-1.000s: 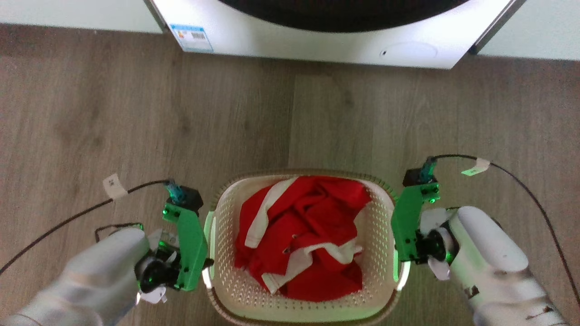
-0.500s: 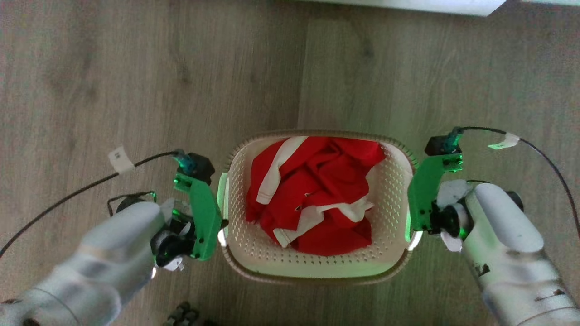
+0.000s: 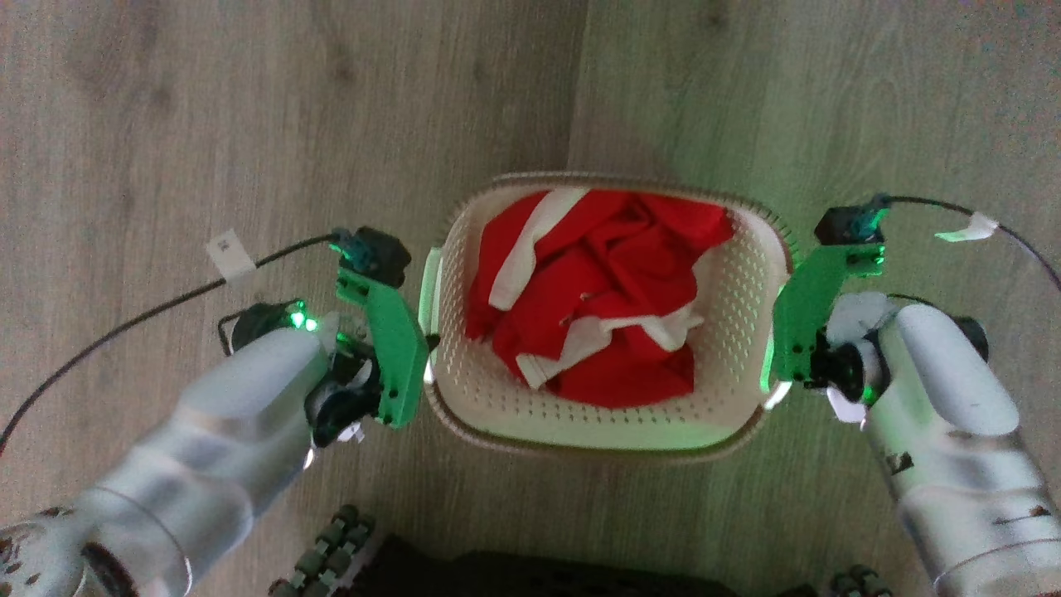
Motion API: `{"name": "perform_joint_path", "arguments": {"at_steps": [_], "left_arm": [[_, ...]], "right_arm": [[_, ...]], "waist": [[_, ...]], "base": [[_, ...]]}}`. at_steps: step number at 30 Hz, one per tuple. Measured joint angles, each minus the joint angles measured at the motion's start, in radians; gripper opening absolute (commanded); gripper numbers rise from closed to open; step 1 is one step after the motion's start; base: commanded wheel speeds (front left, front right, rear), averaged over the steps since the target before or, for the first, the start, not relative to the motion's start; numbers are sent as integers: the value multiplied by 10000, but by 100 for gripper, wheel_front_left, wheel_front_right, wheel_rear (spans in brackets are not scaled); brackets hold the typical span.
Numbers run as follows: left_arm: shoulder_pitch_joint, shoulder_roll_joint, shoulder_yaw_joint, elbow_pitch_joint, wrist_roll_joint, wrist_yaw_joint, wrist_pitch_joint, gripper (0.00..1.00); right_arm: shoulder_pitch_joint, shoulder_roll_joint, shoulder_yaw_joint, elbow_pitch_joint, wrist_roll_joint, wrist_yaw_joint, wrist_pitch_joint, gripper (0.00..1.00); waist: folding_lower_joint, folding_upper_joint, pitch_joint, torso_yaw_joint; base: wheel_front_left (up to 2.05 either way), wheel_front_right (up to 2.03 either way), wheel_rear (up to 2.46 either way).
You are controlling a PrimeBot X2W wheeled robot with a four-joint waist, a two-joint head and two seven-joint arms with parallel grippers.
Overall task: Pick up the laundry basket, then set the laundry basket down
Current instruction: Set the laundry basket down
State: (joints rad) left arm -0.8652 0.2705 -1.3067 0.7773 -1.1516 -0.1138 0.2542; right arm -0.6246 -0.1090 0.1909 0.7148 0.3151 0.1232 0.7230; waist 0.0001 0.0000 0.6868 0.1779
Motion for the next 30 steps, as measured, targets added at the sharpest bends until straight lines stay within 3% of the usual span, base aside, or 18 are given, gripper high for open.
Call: {"name": "perform_joint_path", "arguments": {"at_steps": [30], "left_arm": [[-801,-1358,209,2282,403,-2,-3041,0]], "right_arm": [[-737,-10,-244,188,-1162,-2,-3375,0]], "waist": [[0,0,943,308]], "base": [[0,0,0]]}}
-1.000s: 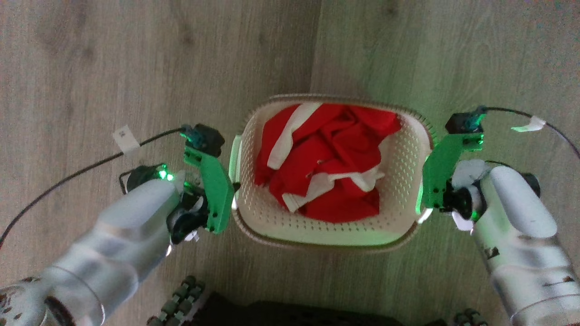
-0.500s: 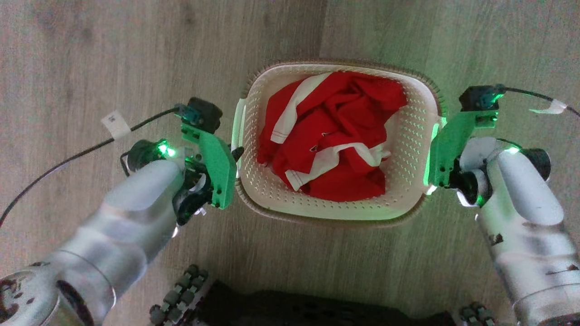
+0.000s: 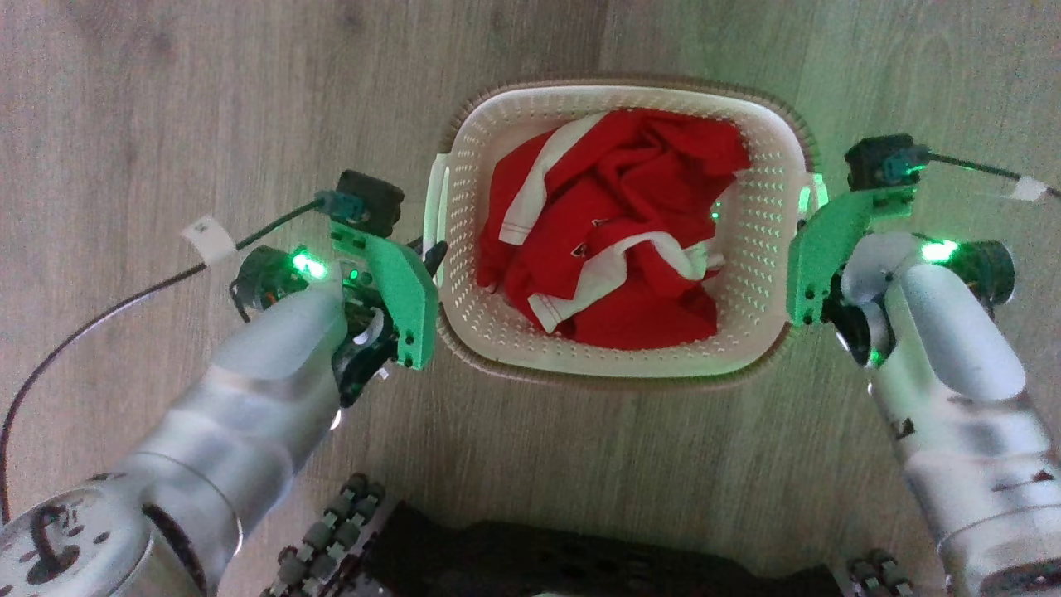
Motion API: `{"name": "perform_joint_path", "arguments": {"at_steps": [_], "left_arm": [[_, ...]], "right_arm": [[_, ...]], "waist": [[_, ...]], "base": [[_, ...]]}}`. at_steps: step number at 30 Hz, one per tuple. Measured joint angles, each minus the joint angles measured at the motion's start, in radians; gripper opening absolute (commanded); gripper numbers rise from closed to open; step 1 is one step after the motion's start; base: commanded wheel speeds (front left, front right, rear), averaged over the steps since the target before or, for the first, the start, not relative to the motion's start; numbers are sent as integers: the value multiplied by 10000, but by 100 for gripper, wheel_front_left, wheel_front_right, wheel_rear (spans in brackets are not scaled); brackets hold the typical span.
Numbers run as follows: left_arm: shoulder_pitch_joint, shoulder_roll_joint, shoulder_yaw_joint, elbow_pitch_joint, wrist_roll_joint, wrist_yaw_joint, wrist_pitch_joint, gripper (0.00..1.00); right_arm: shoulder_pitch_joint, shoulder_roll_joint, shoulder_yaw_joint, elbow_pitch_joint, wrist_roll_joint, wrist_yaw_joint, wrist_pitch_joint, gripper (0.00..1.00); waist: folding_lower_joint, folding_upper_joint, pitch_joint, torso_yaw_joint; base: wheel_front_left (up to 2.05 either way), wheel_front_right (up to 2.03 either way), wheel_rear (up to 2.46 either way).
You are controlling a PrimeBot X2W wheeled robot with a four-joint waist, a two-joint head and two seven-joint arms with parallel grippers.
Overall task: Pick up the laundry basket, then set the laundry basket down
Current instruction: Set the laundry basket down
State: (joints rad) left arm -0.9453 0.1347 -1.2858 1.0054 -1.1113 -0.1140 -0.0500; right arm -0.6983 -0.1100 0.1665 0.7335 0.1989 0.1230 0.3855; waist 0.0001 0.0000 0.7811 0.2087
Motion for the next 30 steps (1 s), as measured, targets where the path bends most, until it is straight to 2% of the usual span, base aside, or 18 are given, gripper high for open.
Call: {"name": "perform_joint_path", "arguments": {"at_steps": [6,16,17,19,20,21,22,30], "left_arm": [[-17,-280,13,500,31,-2,-587,0],[-68,-428,27,811,113,-2,-752,0],[-85,-445,27,851,115,-4,-765,2],[-159,-500,10,978,157,-21,-849,44],[-196,-568,-8,1007,251,-79,-869,62],[-212,-654,-8,1034,307,-92,-941,85],[-232,-736,-8,1055,303,-98,-1003,100],[-283,-907,-10,1250,303,-102,-1007,100]], "right_arm": [[-338,4,2,330,-71,0,-290,0],[-564,35,-4,673,-44,0,-395,0],[-582,40,-19,702,-44,0,-393,0],[-602,48,-61,744,-52,0,-395,0],[-624,50,-88,763,-61,2,-395,26],[-654,48,-96,825,-107,2,-397,49],[-680,92,-92,963,-196,4,-395,100],[-656,316,-219,1283,-311,6,-347,100]], "waist": [[0,0,39,43],[0,0,64,35],[0,0,64,34],[0,0,65,34],[0,0,66,35],[0,0,67,36],[0,0,70,38],[0,0,47,51]], "base": [[0,0,0],[0,0,0],[0,0,0],[0,0,0],[0,0,0],[0,0,0],[0,0,0],[0,0,0]]}}
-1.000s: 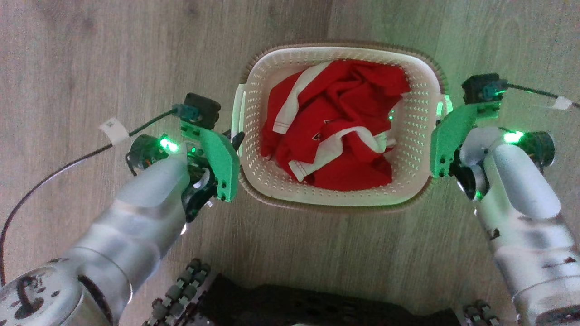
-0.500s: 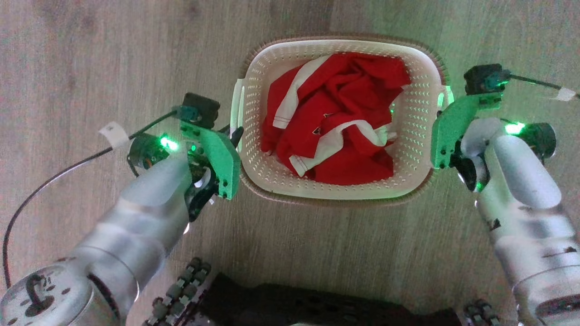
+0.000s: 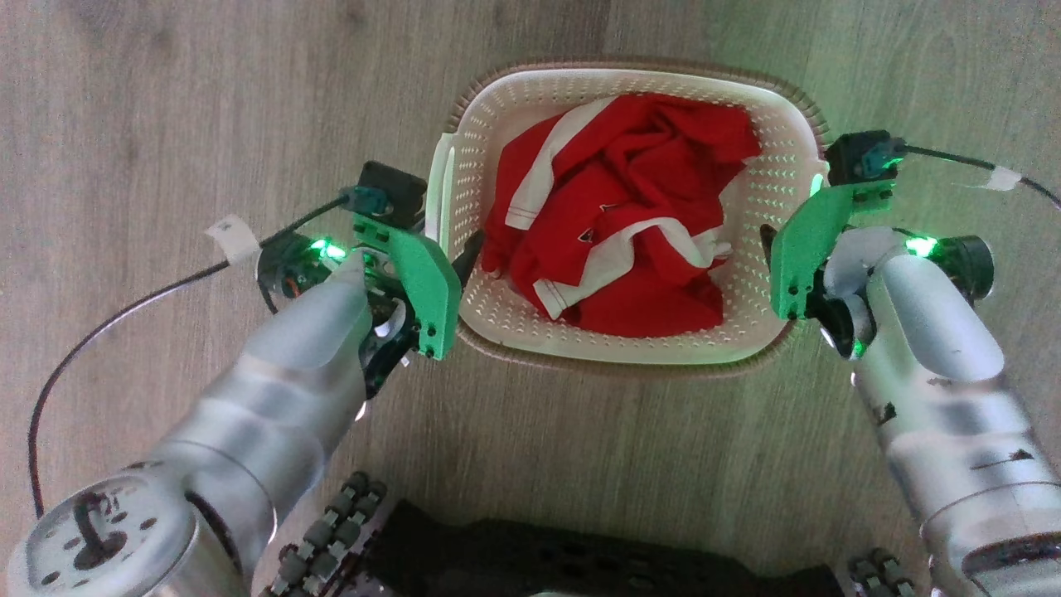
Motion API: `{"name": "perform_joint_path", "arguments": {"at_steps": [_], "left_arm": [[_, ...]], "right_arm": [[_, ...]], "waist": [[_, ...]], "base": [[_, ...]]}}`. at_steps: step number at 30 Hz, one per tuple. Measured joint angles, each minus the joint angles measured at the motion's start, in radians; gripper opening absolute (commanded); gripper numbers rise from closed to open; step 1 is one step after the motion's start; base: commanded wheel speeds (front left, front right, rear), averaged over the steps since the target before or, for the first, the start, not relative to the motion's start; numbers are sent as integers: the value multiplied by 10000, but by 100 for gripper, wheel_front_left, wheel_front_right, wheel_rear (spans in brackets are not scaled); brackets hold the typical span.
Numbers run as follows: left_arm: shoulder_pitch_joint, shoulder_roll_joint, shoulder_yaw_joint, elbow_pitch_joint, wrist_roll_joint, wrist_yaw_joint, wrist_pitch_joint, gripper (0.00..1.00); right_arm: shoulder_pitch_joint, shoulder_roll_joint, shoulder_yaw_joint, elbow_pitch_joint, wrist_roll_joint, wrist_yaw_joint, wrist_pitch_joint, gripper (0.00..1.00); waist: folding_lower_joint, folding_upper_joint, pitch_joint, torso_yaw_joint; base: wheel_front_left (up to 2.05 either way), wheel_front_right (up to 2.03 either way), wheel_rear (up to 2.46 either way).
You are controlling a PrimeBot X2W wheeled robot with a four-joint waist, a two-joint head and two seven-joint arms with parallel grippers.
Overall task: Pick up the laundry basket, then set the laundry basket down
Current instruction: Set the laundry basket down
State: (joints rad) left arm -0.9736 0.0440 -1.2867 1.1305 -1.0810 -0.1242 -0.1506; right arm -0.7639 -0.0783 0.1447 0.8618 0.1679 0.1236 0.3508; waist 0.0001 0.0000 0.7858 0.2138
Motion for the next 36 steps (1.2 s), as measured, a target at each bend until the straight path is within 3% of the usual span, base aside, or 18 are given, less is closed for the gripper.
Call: {"name": "perform_joint_path", "arguments": {"at_steps": [23,36], "left_arm": [[-17,-132,0,765,-31,-2,88,100],[163,-132,0,1085,-86,-2,-12,100]], "right_arm": [[0,19,-82,395,2,0,-6,100],[120,36,134,878,301,0,-336,100]], "waist": [[-1,0,-431,-103],[-1,0,-1477,-306]], "base": [[0,0,0],[0,0,0]]}}
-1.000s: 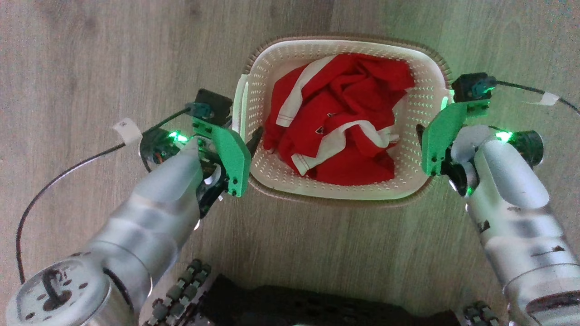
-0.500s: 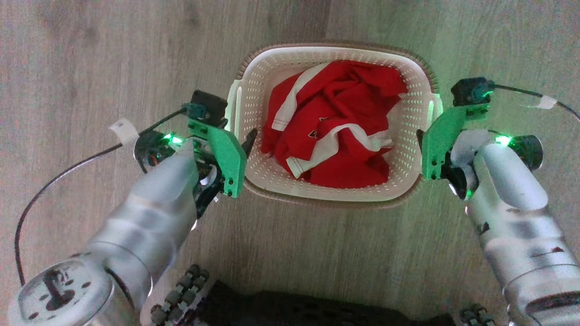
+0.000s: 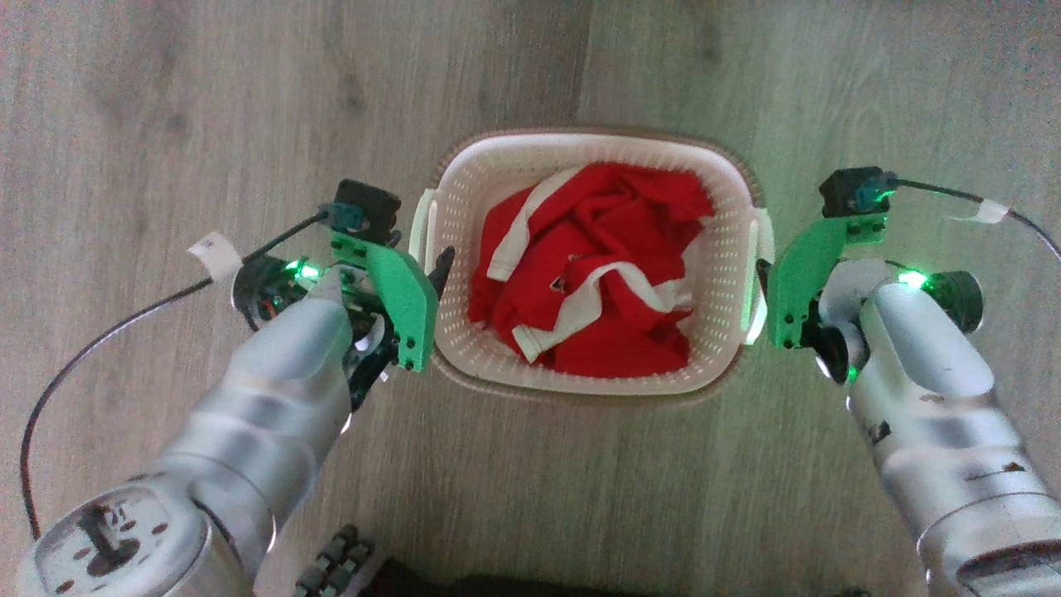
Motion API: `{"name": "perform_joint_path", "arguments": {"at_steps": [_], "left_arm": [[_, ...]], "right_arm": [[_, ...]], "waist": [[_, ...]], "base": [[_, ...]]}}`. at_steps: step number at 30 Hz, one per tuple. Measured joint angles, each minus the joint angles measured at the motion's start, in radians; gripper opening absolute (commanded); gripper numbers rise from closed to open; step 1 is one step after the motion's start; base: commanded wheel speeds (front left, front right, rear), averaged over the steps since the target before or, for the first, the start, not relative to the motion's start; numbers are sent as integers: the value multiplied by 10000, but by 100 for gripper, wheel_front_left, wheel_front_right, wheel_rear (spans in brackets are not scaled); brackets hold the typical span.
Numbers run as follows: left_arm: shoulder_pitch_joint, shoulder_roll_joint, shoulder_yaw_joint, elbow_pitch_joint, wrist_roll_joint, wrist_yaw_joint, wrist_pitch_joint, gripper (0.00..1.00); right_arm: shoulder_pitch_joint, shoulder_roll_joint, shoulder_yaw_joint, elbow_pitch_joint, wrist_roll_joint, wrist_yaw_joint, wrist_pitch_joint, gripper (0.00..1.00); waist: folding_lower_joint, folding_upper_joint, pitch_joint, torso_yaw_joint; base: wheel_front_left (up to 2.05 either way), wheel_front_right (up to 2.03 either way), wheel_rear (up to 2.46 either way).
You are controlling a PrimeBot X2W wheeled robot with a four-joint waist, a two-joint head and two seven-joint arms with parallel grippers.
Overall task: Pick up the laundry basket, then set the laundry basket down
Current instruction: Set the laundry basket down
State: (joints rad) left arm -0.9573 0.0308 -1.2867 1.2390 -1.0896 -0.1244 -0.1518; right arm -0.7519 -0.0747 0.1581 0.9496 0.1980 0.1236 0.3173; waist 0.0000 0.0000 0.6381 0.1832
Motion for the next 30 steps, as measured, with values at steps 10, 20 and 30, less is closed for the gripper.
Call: {"name": "perform_joint_path", "arguments": {"at_steps": [10,20,30], "left_arm": [[647,255,123,92,-290,0,-874,100],[1082,1707,3103,-3210,1756,1519,-989,100],[4947,2412,7304,-8615,5660,2671,-1005,100]], "right_arm": [[142,21,525,127,966,0,-2161,100],[424,36,1569,-330,2303,0,-4989,100],[1194,63,458,-3254,1112,0,-5659,100]], "waist": [[0,0,-1553,-299],[0,0,-3396,-708],[-1,1,-4744,-1126]], "base": [[0,0,0],[0,0,0],[0,0,0]]}}
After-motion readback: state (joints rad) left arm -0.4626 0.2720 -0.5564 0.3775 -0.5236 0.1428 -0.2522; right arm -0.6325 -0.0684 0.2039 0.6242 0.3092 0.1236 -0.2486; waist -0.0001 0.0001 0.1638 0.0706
